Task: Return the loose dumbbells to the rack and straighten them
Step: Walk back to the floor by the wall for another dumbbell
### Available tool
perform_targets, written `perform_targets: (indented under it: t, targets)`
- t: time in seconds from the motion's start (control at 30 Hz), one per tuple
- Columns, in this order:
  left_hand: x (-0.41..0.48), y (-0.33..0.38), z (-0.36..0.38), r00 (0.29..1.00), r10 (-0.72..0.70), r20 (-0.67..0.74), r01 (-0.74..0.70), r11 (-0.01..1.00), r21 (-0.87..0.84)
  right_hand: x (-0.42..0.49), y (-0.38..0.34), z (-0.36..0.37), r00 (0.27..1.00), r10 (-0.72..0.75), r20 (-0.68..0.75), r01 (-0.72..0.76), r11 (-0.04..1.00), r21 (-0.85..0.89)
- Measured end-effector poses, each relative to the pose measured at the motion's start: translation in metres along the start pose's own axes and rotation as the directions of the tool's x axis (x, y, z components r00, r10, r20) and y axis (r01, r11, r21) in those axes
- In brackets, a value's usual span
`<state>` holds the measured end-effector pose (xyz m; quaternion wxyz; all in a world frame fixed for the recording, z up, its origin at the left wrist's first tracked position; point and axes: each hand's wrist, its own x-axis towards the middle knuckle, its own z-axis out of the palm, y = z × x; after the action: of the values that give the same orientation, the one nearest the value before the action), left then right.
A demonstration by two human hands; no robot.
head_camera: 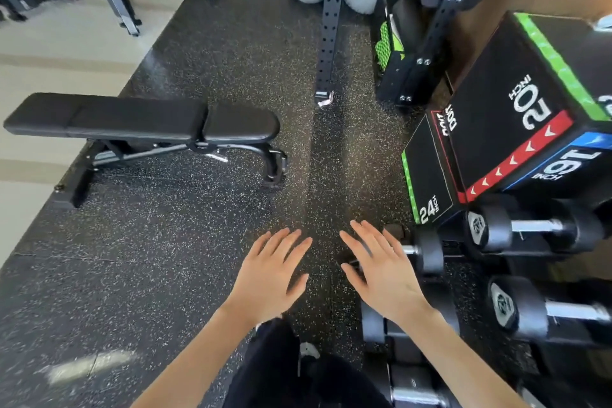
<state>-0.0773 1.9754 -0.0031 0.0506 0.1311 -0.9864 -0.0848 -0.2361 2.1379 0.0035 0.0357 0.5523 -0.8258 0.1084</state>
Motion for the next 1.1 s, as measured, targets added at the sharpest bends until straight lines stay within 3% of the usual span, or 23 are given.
perform_targets:
  t: [0.2,0.37,0.63,0.83,1.1]
  targets:
    - [0.059,-0.053,0.02,0.995,0.054,0.079,-0.055,0.998,0.013,0.049,0.028,0.03,0.99,0.049,0.135,-0.04,0.997,-0.067]
    - [0.151,-0.122,0.013,0.991,0.104,0.085,-0.11,0.992,0.063,0.149,0.059,0.038,0.977,0.101,0.186,-0.084,0.991,-0.102]
    - [0.29,-0.207,-0.033,0.98,0.197,-0.029,-0.193,0.975,0.111,0.312,0.095,0.022,0.986,0.139,0.093,-0.131,0.987,-0.094]
    - [0.356,-0.25,-0.033,0.983,0.174,-0.065,-0.17,0.984,0.061,0.383,0.113,0.035,0.985,0.171,0.02,-0.169,0.984,-0.048]
    - [0.425,-0.289,0.007,0.988,0.144,0.05,-0.146,0.988,0.048,0.44,0.166,0.081,0.962,0.19,0.197,-0.18,0.981,-0.065]
